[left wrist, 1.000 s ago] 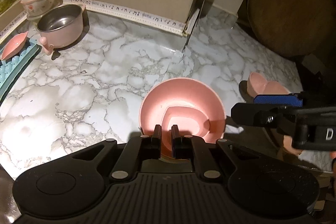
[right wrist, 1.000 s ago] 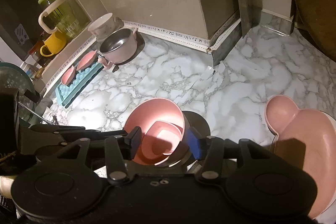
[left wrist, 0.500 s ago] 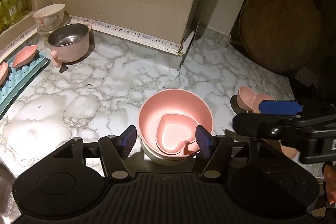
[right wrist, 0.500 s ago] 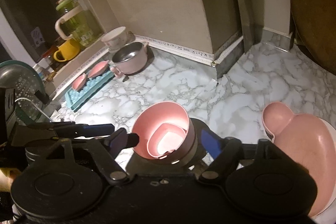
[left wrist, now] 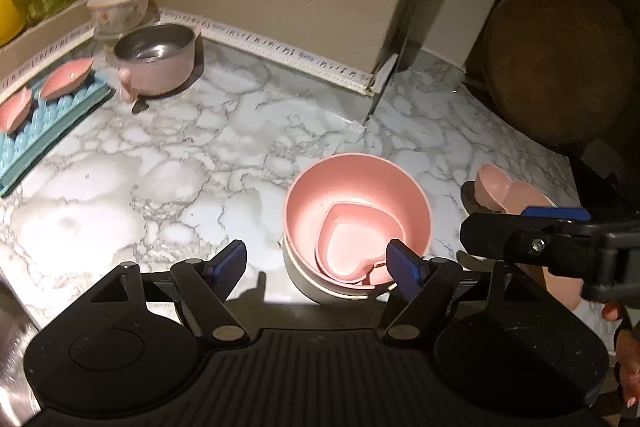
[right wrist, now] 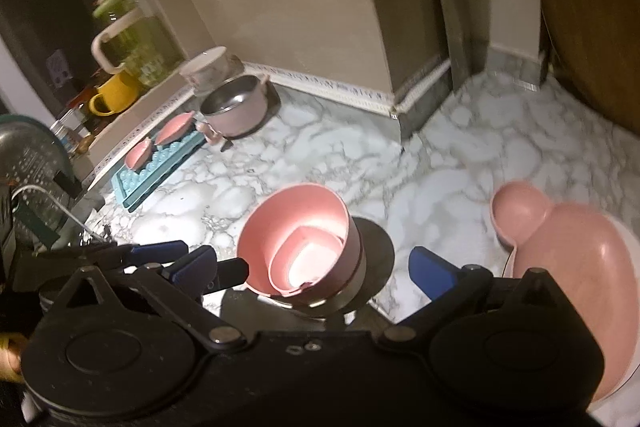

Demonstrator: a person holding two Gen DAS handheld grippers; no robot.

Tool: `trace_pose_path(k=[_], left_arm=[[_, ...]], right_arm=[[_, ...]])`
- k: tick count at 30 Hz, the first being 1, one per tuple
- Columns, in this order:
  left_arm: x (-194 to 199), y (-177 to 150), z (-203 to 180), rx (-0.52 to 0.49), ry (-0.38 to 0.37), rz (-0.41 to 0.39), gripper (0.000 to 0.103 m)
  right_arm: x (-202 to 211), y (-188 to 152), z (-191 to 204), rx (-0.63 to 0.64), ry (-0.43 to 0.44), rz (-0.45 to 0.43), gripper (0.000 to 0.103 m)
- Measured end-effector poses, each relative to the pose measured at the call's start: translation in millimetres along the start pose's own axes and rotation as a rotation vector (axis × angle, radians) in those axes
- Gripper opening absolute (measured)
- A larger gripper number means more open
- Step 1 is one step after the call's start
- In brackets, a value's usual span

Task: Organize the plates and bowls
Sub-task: 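Close the left tool on the nested bowls' rim while the right tool grips it, then carry the nested bowls with both tools toward the pink bear-shaped plate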

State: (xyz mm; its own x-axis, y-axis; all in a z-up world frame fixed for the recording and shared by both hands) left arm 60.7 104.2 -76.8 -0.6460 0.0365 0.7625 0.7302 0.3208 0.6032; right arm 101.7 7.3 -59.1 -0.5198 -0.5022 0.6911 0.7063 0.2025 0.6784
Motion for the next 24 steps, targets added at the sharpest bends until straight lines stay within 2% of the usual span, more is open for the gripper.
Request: trace_pose_path(k=[9, 16, 20, 24], left_arm=[[-28.6, -9.5, 15.5, 0.103, 0.011, 0.058, 0.077], [-47.0, -8.3, 22.6, 0.143, 0.027, 0.084, 0.077], [-54.9, -7.0, 23.9, 0.145, 0.034, 0.093, 0.077], [-61.9, -7.6, 26.8, 0.152, 0.035, 0.109, 0.076]], right_arm=[[-39.4, -12.6, -22.5, -0.188, -0.05, 0.097, 0.099], [-62.8, -15.8, -26.6, -0.21, -0.091, 0.118, 0.088], [-74.5, -16.1, -27.2, -0.203, -0.111, 0.136, 0.078], [-82.4, -16.4, -27.2, -0.207, -0.118, 0.147, 0.074]])
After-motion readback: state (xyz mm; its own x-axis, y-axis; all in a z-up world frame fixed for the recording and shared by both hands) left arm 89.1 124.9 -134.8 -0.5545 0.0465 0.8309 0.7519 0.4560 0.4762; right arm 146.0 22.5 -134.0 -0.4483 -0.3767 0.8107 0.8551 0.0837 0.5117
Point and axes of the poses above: each gripper's, at about its wrist camera, not at the fingertips, and x roughly against the way its jaws point, z to its left, y to its top, the point moved 10 cm from there along -x, roughly the way its jaws point, and after that the axes turned 3 degrees about x, right-handed, at the moved point
